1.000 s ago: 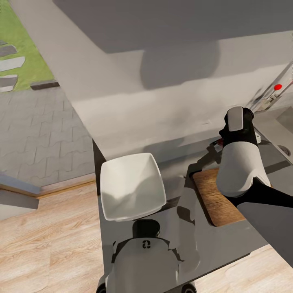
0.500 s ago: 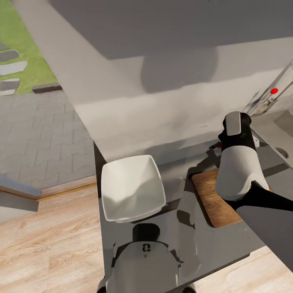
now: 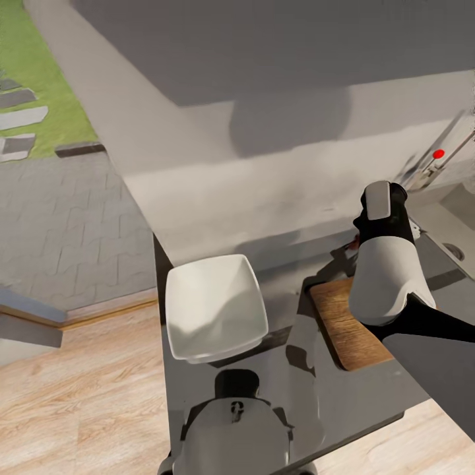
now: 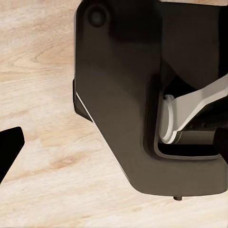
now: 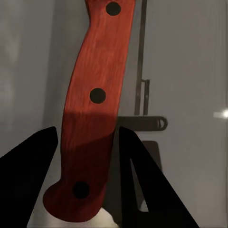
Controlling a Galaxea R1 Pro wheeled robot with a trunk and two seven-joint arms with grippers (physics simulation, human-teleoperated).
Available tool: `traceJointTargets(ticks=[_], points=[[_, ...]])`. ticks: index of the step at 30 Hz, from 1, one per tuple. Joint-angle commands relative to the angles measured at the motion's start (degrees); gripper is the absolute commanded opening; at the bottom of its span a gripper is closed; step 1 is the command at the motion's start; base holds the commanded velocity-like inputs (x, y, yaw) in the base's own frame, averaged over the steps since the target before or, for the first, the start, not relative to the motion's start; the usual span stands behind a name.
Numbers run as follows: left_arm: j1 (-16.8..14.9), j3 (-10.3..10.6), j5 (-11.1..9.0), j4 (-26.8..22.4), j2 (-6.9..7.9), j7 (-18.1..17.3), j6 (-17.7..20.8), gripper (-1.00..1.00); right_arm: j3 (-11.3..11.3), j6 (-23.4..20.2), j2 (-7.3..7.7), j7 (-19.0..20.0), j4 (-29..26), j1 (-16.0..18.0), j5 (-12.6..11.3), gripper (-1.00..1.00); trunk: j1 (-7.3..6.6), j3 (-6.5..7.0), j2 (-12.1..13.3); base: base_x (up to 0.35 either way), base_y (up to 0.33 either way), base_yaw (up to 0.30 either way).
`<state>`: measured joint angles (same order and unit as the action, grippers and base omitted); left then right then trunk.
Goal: In the kitchen, take the Vidalia onion out of the sink, dice it on the chopping board with the paring knife, put the diced onion into the bowl on the countertop, then place both the paring knife and the chopping board into the sink.
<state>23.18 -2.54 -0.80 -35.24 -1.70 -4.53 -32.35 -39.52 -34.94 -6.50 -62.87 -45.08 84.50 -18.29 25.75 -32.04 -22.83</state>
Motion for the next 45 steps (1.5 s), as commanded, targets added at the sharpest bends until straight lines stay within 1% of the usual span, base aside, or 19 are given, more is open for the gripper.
traceJointTargets(ticks=[1, 10, 13, 14, 18, 28, 32, 35, 36, 37, 38, 39, 40, 41, 42, 45], points=[[0.03, -0.27, -0.09, -0.09, -0.05, -0.47, -0.01, 1.0, -0.12, -0.39, -0.04, -0.23, -0.09, 0.05, -0.16, -1.0, 0.04, 0.02, -0.09, 0.0, 0.0, 0.0], [0.03, -0.27, -0.13, -0.06, -0.05, -0.47, 0.0, 1.0, -0.06, -0.43, -0.18, -0.23, -0.09, 0.05, -0.16, -1.0, 0.04, 0.83, -0.09, 0.0, 0.0, 0.0], [0.03, -0.27, -0.13, -0.01, -0.05, -0.47, 0.0, 1.0, 0.17, -0.53, -0.46, -0.38, -2.33, 0.05, -0.16, -1.0, 0.04, 1.1, -0.09, 0.0, 0.0, 0.0], [0.03, -0.27, -0.15, -0.01, -0.06, -0.47, 0.0, 1.0, 0.24, -0.64, -0.55, -0.45, -3.82, 0.05, -0.12, -1.0, 0.04, 1.19, -0.09, 0.0, 0.0, 0.0], [0.03, -0.27, -0.14, -0.01, -0.1, -0.47, 0.0, 1.0, 0.31, -0.79, -0.6, -0.56, -5.5, 0.05, -0.09, -1.0, 0.04, 1.55, -0.09, 0.0, 0.0, 0.0], [0.03, -0.27, -0.15, -0.01, -0.13, -0.47, 0.0, 1.0, 0.33, -0.81, -0.6, -0.53, -6.24, 0.05, 0.07, -1.0, 0.04, 2.46, -0.09, 0.0, 0.0, 0.0], [0.03, -0.27, -0.13, -0.01, -0.39, -0.47, 0.0, 1.0, 0.39, -0.82, -0.48, -0.47, -6.42, 0.05, 0.28, -1.0, 0.04, 2.82, -0.09, 0.0, 0.0, 0.0], [0.03, -0.27, -0.12, -0.01, -0.5, -0.47, 0.0, 1.0, 0.46, -0.88, -0.32, -0.43, -7.63, 0.05, 0.68, -1.0, 0.04, 3.09, -0.09, 0.0, 0.0, 0.0], [0.03, -0.27, -0.12, -0.01, -0.61, -0.47, 0.0, 1.0, 0.47, -0.91, -0.25, -0.42, -8.32, 0.05, 1.18, -1.0, 0.04, 3.18, -0.09, 0.0, 0.0, 0.0], [0.03, -0.27, -0.1, -0.01, -0.73, -0.47, 0.0, 1.0, 0.49, -1.17, -0.15, -0.42, -9.38, 0.05, 2.48, -1.0, 0.04, 3.27, -0.09, 0.0, 0.0, 0.0], [0.03, -0.27, -0.09, -0.01, -0.77, -0.47, 0.0, 1.0, 0.49, -1.68, -0.1, -0.38, -10.12, 0.05, 3.99, -1.0, 0.04, 3.36, -0.09, 0.0, 0.0, 0.0], [0.03, -0.27, -0.09, -0.01, -0.81, -0.47, 0.0, 1.0, 0.5, -2.62, -0.05, -0.26, -11.21, 0.05, 6.44, -1.0, 0.04, 3.45, -0.09, 0.0, 0.0, 0.0], [0.03, -0.27, -0.08, -0.01, -0.82, -0.47, 0.0, 1.0, 0.47, -3.29, -0.01, -0.16, -11.97, 0.05, 8.04, -1.0, 0.04, 3.54, -0.09, 0.0, 0.0, 0.0], [0.03, -0.27, -0.08, -0.01, -0.82, -0.47, 0.0, 1.0, 0.45, -3.59, -0.01, -0.12, -12.37, 0.05, 8.75, -1.0, 0.04, 3.63, -0.09, 0.0, 0.0, 0.0], [0.03, -0.27, -0.08, -0.04, -0.83, -0.47, 0.0, 1.0, 0.47, -4.24, 0.01, -0.05, -13.45, 0.05, 10.31, -1.0, 0.04, 3.71, -0.09, 0.0, 0.0, 0.0], [0.03, -0.27, -0.08, -0.07, -0.84, -0.47, 0.0, 1.0, 0.51, -4.95, 0.0, 0.01, -14.4, 0.05, 11.48, -1.0, 0.04, 3.85, -0.09, -0.013, 0.0, 0.0]])
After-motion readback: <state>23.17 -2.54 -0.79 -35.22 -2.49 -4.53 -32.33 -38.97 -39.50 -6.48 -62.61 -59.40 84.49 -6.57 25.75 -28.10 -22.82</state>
